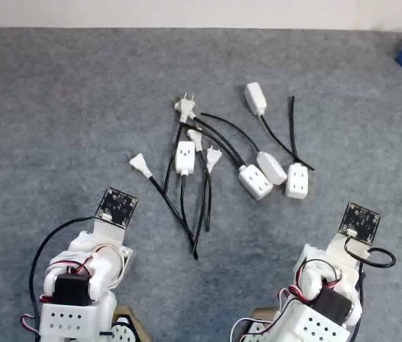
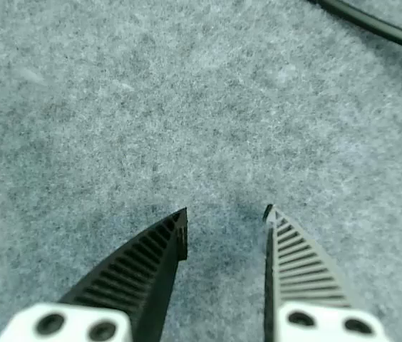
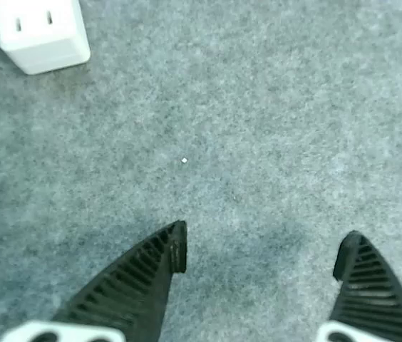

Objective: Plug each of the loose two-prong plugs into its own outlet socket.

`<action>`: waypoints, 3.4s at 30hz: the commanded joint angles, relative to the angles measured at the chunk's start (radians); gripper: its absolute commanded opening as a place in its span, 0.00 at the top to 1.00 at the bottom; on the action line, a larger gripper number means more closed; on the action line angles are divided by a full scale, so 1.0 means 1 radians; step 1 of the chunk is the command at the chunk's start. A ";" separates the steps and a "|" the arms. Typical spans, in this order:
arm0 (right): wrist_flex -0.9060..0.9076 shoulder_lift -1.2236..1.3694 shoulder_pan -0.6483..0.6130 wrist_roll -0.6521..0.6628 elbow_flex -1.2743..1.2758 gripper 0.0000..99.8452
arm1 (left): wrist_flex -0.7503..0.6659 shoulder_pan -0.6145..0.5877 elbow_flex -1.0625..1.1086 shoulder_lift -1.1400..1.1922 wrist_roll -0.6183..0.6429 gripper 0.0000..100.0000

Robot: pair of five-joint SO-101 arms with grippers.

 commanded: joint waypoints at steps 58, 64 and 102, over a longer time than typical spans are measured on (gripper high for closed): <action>-0.004 -0.007 0.007 0.104 0.134 0.67 | 0.005 -0.001 0.015 -0.005 0.003 0.82; -0.012 -0.008 0.015 0.405 0.134 0.67 | -0.021 -0.005 0.015 -0.005 0.000 0.82; 0.173 1.445 -0.444 0.133 -1.316 0.67 | -0.117 -0.332 -0.588 0.082 0.005 0.81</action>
